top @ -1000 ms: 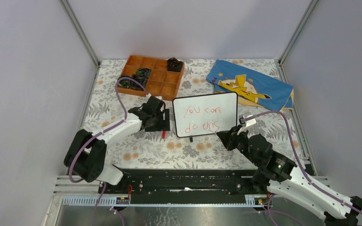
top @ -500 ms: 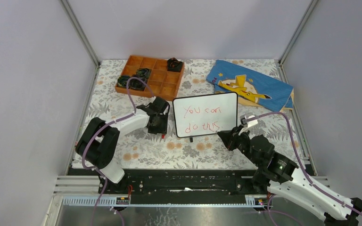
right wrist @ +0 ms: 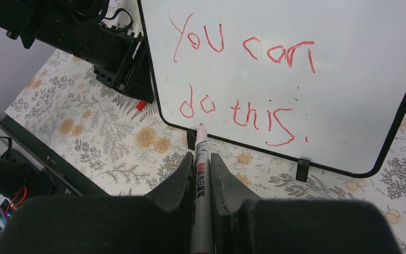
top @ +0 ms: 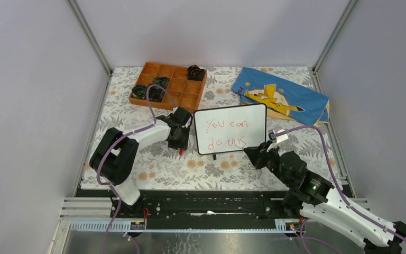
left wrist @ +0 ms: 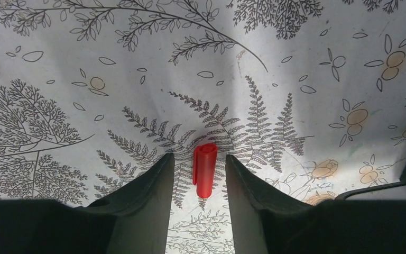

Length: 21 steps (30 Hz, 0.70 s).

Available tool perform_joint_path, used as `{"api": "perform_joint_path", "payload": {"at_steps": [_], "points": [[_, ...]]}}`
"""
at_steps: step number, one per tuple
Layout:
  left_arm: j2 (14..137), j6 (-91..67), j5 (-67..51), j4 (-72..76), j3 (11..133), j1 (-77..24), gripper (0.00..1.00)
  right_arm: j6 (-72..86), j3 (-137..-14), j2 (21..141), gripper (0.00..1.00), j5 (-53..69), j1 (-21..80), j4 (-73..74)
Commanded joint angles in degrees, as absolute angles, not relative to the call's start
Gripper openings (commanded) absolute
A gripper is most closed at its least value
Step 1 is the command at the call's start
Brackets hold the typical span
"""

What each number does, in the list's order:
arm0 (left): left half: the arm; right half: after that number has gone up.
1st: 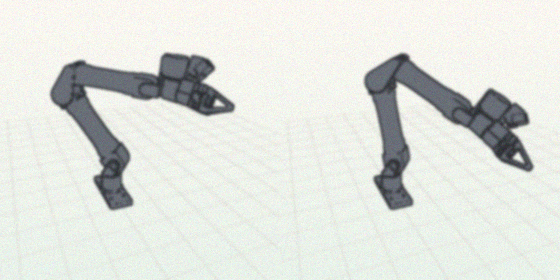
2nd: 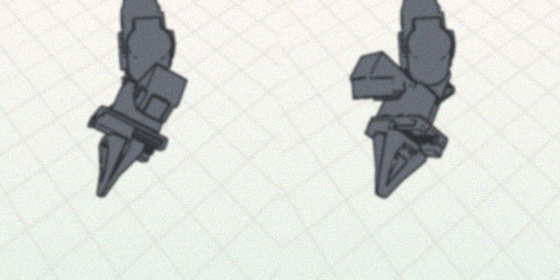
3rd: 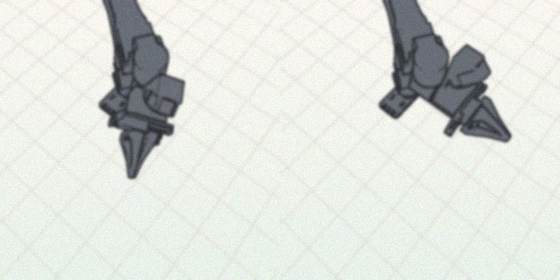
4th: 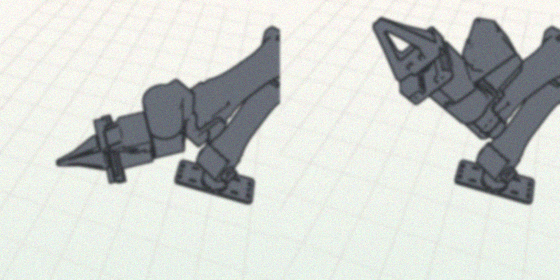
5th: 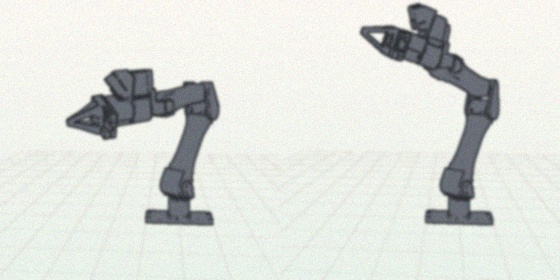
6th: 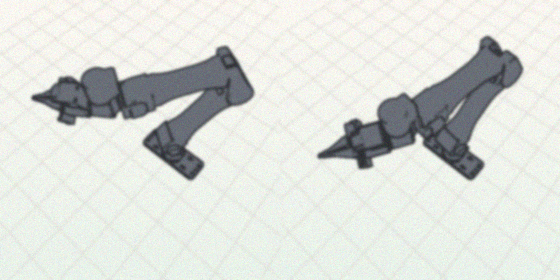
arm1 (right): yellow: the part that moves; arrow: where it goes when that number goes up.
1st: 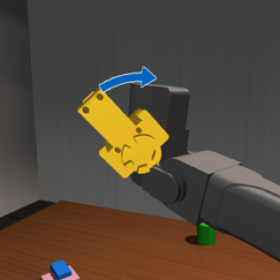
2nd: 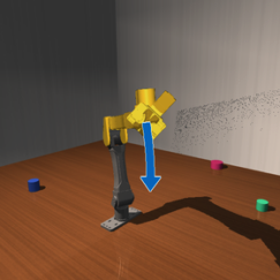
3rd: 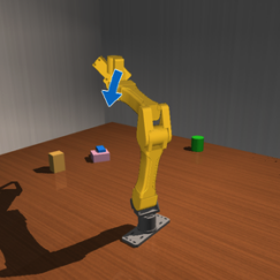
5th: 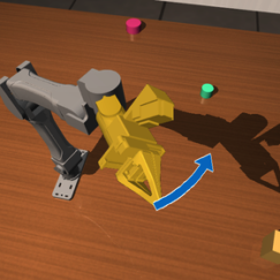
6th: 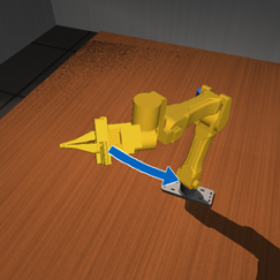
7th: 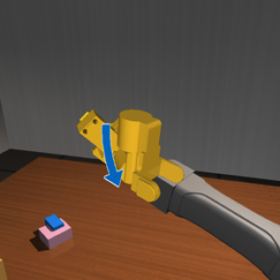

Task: Write a sentence on the whiteboard
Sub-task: Close the whiteboard marker at the center of the board.

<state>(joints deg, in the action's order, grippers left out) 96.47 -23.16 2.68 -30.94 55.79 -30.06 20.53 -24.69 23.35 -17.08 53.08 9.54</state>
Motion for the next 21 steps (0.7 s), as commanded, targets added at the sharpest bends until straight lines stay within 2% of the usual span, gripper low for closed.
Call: {"api": "perform_joint_path", "payload": {"at_steps": [1,15,21], "points": [[97.33,-21.71,3.93,-32.00,56.22,-30.34,0.46,19.56,-27.39,22.81,0.00,-18.50,52.73,6.61],[98.78,-21.53,4.96,-31.78,55.08,-31.41,0.31,19.50,-27.61,21.90,0.00,-18.48,52.67,7.16],[99.14,-21.53,4.62,-31.71,54.76,-31.90,0.18,19.78,-27.56,21.03,0.00,-18.75,52.70,7.79]]}}
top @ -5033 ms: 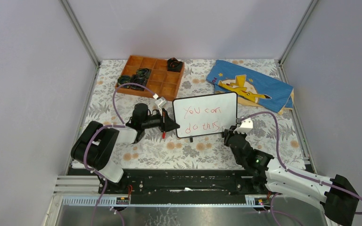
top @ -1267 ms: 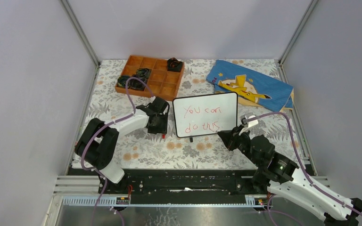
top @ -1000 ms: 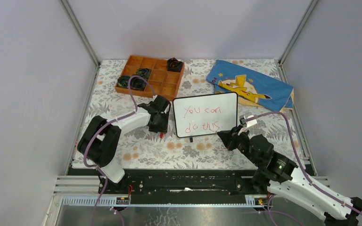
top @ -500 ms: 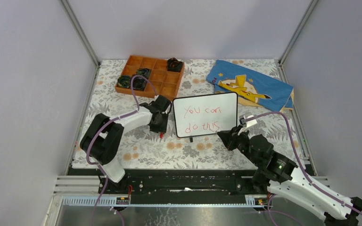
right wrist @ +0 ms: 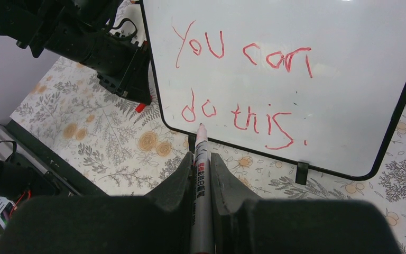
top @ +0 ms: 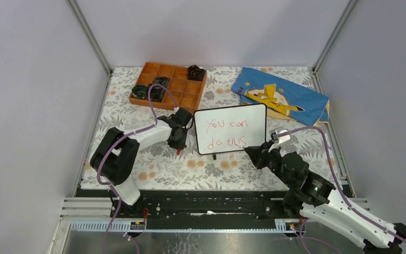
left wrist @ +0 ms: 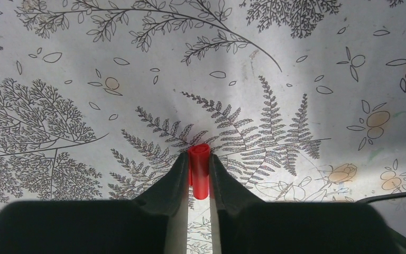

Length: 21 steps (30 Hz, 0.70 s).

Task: Write a sentence on the whiteboard
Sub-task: Close the whiteboard marker at the center of the board.

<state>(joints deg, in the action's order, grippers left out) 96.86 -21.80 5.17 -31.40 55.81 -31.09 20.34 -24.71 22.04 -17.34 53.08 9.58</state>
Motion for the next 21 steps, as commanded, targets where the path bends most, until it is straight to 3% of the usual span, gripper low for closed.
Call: {"api": "perform_joint_path", "payload": {"at_steps": [1,4,12,21], "points": [[99.04,-21.53,4.65,-31.71,54.76,-31.88,0.16,19.82,-27.62,20.88,0.00,-18.74,52.72,7.96],[98.55,-21.58,4.63,-31.61,54.59,-31.90,0.01,19.95,-27.72,20.52,0.00,-18.94,52.72,8.29],[91.28,-24.68,9.29,-31.30,54.14,-31.80,0.00,20.17,-29.24,20.26,0.00,-18.94,52.73,10.23],[74.24,-29.21,12.54,-36.06,56.93,-31.55,0.00,19.78,-32.83,21.37,0.00,-17.50,52.73,10.46]]}}
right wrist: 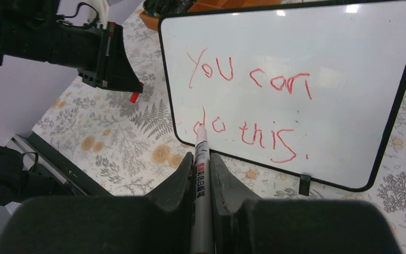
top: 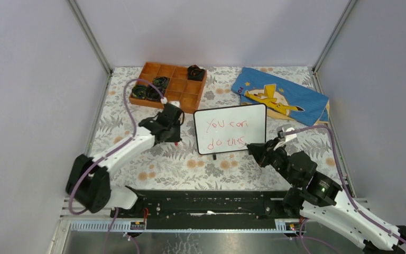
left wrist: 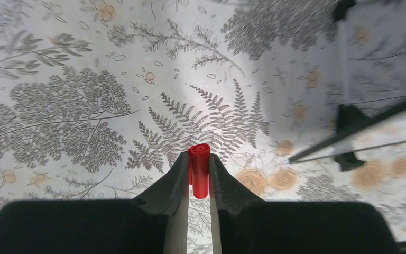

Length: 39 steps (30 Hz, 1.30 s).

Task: Write a sentence on the whiteboard
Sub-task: Close the whiteboard marker at the center of the board.

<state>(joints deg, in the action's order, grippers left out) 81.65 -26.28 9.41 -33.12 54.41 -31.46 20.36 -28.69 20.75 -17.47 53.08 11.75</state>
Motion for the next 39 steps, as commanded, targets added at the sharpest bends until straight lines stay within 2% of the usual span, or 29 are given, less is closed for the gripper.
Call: {"api": "perform_joint_path", "payload": {"at_steps": [1,8,15,18,25,31,39], "points": [[71.55,-29.37,12.64,-36.60,57.64,-31.55,0.00,19.76,-33.78,21.81,0.00,-16.76,52.69,10.20],[54.54,-30.74,7.26,-31.01,61.60,-31.55,0.00,17.40,-43.68,31.35,0.00,-6.19,52.73,4.71],[45.48,-35.14,0.52,-18.97,61.19,-31.54,0.00,16.68,-50.06,42.26,0.00,-2.70,53.05,-8.37],[41.18,-37.76,-1.72,-11.19,57.48,-31.54,0.00,15.65,-50.13,44.28,0.00,-6.31,55.88,-16.56],[34.86,-43.41,-1.57,3.18,49.74,-31.55,0.00,-2.13,-46.43,50.34,0.00,-27.23,76.98,-37.72],[32.93,-48.06,-5.93,10.20,47.94,-31.55,0.00,-1.84,-43.66,50.96,0.00,-27.93,79.52,-43.35],[32.67,-56.99,-10.30,21.61,42.55,-31.55,0.00,4.11,-41.42,48.47,0.00,-21.15,79.54,-45.12]]}}
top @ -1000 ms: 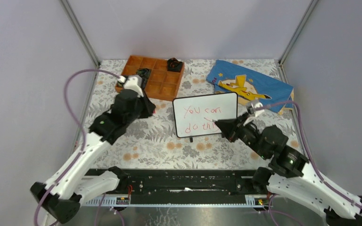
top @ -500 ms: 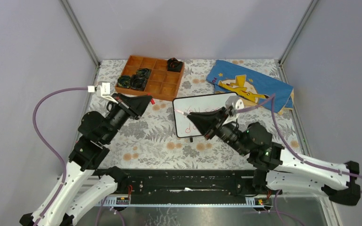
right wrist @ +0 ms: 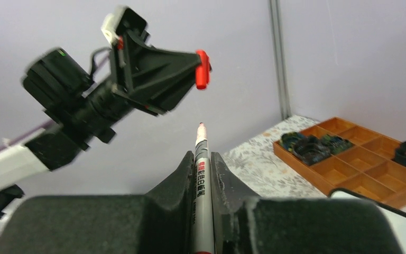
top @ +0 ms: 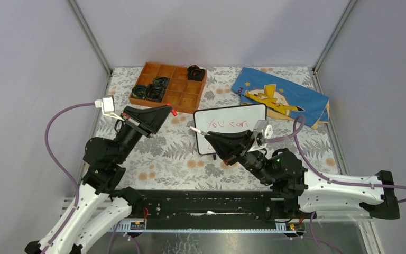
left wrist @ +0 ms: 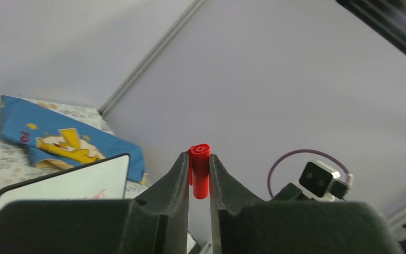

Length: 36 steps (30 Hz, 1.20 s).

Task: Write a sentence on the whiteboard
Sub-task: Close the whiteboard marker at the center of the board.

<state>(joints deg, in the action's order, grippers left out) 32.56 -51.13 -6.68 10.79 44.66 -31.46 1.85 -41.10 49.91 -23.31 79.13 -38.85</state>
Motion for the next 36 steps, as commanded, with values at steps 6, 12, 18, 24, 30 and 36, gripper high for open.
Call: {"api": "perform_joint_path", "payload": {"at_steps": [6,12,18,24,30,36], "points": [[32.47,-62.65,-10.76,28.17,39.42,-31.54,0.00,5.01,-41.40,49.04,0.00,-20.62,79.55,-48.22],[31.50,-69.78,-6.90,34.13,36.24,-31.55,0.00,0.61,-38.51,51.43,0.00,-23.91,81.23,-59.20],[31.01,-73.85,-1.79,34.90,36.25,-31.55,0.00,-21.88,-38.27,57.86,0.00,-29.38,91.28,-76.16],[31.87,-76.26,-2.12,36.40,37.27,-31.54,0.00,-31.53,-41.18,63.93,0.00,-31.61,94.31,-83.10],[31.57,-77.01,-2.73,37.12,36.65,-31.55,0.00,-30.23,-44.88,65.40,0.00,-33.19,93.99,-80.45],[31.23,-77.36,-3.66,38.53,35.60,-31.55,0.00,-25.18,-46.33,64.52,0.00,-32.21,92.13,-75.62]]}}
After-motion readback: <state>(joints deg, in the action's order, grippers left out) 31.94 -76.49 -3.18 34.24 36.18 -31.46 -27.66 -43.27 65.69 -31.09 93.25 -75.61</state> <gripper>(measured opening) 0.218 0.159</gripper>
